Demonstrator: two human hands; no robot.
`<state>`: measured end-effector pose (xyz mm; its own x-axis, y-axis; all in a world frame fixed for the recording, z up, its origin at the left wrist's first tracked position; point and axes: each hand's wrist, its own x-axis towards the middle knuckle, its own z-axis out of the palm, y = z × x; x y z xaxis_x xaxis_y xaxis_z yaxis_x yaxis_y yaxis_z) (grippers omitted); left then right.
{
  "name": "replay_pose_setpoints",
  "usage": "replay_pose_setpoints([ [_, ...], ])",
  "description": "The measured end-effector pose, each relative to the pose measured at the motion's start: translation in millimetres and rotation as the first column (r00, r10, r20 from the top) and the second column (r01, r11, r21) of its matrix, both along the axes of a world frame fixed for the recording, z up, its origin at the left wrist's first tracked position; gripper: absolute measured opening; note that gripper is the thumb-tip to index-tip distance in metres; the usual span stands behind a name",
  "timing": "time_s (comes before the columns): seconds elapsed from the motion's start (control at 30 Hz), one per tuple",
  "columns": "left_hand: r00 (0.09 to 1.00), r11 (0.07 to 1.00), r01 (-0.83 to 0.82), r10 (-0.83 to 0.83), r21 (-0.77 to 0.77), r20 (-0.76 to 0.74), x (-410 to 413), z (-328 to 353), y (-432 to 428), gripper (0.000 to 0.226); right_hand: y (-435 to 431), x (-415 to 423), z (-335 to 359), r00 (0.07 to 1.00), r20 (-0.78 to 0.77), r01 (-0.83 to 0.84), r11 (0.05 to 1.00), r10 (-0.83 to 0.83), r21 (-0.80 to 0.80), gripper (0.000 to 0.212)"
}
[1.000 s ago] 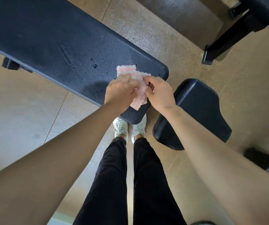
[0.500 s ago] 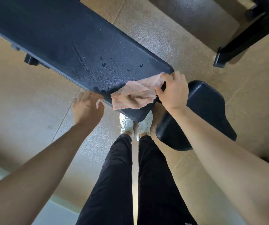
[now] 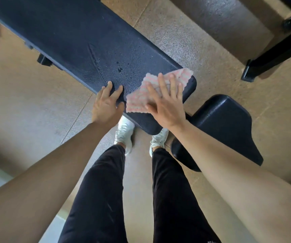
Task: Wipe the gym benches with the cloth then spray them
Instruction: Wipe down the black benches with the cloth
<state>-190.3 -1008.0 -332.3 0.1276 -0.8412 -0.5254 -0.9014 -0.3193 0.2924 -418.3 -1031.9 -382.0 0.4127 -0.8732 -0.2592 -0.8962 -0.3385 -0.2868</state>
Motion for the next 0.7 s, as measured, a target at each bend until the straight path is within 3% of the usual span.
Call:
replay_pose_setpoints([
  [0.17,1.000,1.000,0.003,-0.003,0.017,0.004,3,-1,2,0.061,-36,-20,3,0.996,-0.087,-0.014,0.998,0.020,0.068,0.108],
  [0.27,1.000,1.000,-0.018,0.018,0.010,0.012,1,-3,3,0.062,-57,-29,12,0.994,-0.106,-0.020,0.996,0.029,0.085,0.117],
  [0.33,1.000,1.000,-0.016,0.015,0.002,0.023,2,-4,5,0.063,-64,-36,18,0.996,-0.084,-0.021,0.999,0.024,0.036,0.106],
  [0.43,1.000,0.999,0.018,-0.018,-0.045,0.011,6,-4,8,0.063,-52,-41,17,0.992,0.115,-0.016,0.976,0.042,-0.215,0.053],
  [0.5,0.999,0.996,0.046,-0.047,-0.071,-0.005,10,-5,11,0.062,-40,-40,14,0.987,0.159,0.012,0.964,0.031,-0.265,0.028],
  [0.6,0.997,0.995,0.076,-0.077,-0.069,-0.013,16,-5,13,0.062,-38,-29,15,0.999,0.041,0.041,0.988,-0.035,-0.152,0.043],
  [0.7,0.995,0.993,0.097,-0.098,-0.071,-0.015,22,-6,12,0.061,-50,-14,16,0.997,-0.074,-0.013,0.998,0.008,-0.064,0.067],
])
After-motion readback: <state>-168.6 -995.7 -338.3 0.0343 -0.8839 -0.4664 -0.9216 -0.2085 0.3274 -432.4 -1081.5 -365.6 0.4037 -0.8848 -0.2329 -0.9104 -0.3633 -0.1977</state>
